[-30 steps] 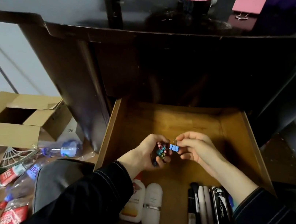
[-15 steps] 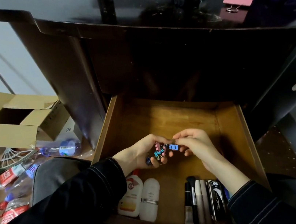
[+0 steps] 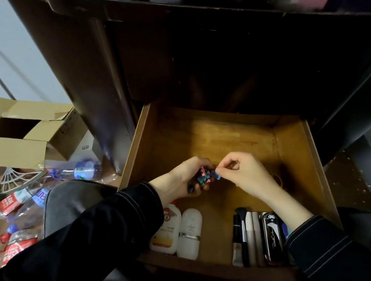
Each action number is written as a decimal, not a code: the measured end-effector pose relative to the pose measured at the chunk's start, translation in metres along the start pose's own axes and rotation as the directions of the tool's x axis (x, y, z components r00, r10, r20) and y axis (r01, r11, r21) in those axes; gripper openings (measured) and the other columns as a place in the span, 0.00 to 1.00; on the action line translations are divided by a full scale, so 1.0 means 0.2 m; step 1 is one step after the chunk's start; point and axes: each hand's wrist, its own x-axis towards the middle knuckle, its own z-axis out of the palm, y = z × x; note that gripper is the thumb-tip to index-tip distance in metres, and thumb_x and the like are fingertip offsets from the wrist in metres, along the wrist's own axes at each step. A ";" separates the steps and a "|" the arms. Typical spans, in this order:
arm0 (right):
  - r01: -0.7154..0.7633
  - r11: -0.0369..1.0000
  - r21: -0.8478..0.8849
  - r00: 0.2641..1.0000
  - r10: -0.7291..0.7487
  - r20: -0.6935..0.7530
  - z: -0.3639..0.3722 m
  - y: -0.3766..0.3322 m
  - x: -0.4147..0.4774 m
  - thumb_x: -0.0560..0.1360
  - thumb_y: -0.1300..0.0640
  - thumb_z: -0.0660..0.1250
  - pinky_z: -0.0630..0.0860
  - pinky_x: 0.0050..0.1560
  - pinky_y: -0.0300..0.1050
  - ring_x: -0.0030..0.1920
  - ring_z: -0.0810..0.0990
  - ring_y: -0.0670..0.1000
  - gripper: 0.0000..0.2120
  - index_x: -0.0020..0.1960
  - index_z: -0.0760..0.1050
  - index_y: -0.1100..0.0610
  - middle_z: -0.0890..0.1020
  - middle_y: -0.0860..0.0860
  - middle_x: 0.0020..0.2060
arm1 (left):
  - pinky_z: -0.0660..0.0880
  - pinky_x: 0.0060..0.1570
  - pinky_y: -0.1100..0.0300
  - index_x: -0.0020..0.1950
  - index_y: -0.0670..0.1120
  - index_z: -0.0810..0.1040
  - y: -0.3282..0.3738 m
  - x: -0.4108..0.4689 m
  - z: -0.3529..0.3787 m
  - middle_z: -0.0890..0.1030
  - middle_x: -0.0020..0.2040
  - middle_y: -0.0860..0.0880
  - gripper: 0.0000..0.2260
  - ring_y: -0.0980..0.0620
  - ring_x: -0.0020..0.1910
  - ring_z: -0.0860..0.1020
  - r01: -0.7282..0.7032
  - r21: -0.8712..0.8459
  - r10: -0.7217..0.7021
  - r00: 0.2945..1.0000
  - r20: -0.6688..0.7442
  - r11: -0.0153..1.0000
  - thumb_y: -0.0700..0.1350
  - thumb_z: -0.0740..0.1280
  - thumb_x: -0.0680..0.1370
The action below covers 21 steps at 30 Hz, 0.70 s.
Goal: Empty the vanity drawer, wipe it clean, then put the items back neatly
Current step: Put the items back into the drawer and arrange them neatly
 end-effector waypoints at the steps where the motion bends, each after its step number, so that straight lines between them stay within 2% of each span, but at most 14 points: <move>1: -0.024 1.000 -0.002 1.000 0.024 0.010 -0.01 0.01 0.00 0.75 0.53 0.74 0.72 0.34 0.35 0.35 0.79 0.40 0.04 0.41 0.82 0.48 0.82 0.40 0.34 | 0.61 0.19 0.68 0.45 0.42 0.77 0.00 0.01 0.00 0.76 0.36 0.47 0.07 0.53 0.27 0.71 -0.010 -0.005 0.010 0.998 -0.054 1.000 0.46 0.66 0.76; 3: -0.092 0.996 -0.008 0.994 0.092 0.067 -0.02 0.04 -0.02 0.74 0.52 0.74 0.72 0.33 0.37 0.34 0.78 0.40 0.04 0.40 0.82 0.48 0.82 0.40 0.32 | 0.61 0.19 0.68 0.43 0.43 0.76 0.00 0.02 -0.02 0.75 0.36 0.47 0.06 0.53 0.27 0.70 -0.016 -0.040 0.012 0.994 -0.107 0.999 0.45 0.66 0.76; 5: -0.146 0.987 -0.062 0.965 0.156 0.211 0.00 0.07 -0.05 0.73 0.54 0.74 0.71 0.30 0.37 0.31 0.78 0.42 0.04 0.39 0.82 0.50 0.83 0.44 0.31 | 0.60 0.19 0.69 0.41 0.45 0.74 0.01 0.02 -0.04 0.74 0.35 0.48 0.06 0.53 0.28 0.69 -0.004 -0.118 -0.003 0.998 -0.061 0.993 0.45 0.64 0.77; 7: -0.105 0.980 -0.166 0.909 0.163 0.384 0.06 0.09 -0.09 0.71 0.57 0.73 0.72 0.30 0.41 0.29 0.78 0.45 0.04 0.38 0.82 0.53 0.84 0.50 0.32 | 0.59 0.19 0.69 0.39 0.46 0.72 0.03 0.02 -0.06 0.73 0.33 0.49 0.07 0.54 0.27 0.68 0.000 -0.183 -0.002 1.000 -0.009 0.983 0.45 0.63 0.77; 11: 0.044 0.935 -0.351 0.764 0.195 0.615 0.19 0.09 -0.16 0.71 0.56 0.71 0.75 0.32 0.44 0.26 0.80 0.45 0.03 0.39 0.81 0.54 0.85 0.52 0.32 | 0.60 0.18 0.69 0.39 0.46 0.72 0.02 0.03 -0.04 0.73 0.31 0.50 0.07 0.54 0.26 0.69 -0.001 -0.197 0.012 0.998 0.054 0.980 0.45 0.62 0.77; 16: 0.164 0.920 -0.356 0.678 0.157 0.718 0.23 0.04 -0.19 0.72 0.57 0.69 0.73 0.31 0.44 0.27 0.79 0.48 0.05 0.42 0.83 0.58 0.84 0.55 0.34 | 0.62 0.18 0.68 0.42 0.45 0.73 0.01 0.02 -0.03 0.74 0.32 0.49 0.06 0.54 0.27 0.69 0.009 -0.207 0.005 0.998 0.070 0.978 0.45 0.63 0.77; 19: 0.248 0.912 -0.326 0.649 0.094 0.755 0.23 0.02 -0.21 0.72 0.57 0.70 0.67 0.31 0.45 0.28 0.71 0.48 0.08 0.40 0.81 0.62 0.80 0.60 0.33 | 0.63 0.18 0.68 0.42 0.45 0.74 0.01 0.01 -0.03 0.75 0.32 0.49 0.06 0.54 0.27 0.70 0.008 -0.216 0.008 0.997 0.076 0.976 0.45 0.63 0.77; 21: 0.256 0.914 -0.314 0.627 0.090 0.774 0.25 0.02 -0.22 0.72 0.58 0.70 0.65 0.31 0.46 0.29 0.69 0.48 0.08 0.39 0.81 0.62 0.79 0.60 0.32 | 0.62 0.18 0.68 0.43 0.45 0.74 0.01 0.00 -0.03 0.74 0.33 0.49 0.05 0.54 0.28 0.70 0.007 -0.211 0.010 0.997 0.078 0.977 0.45 0.63 0.77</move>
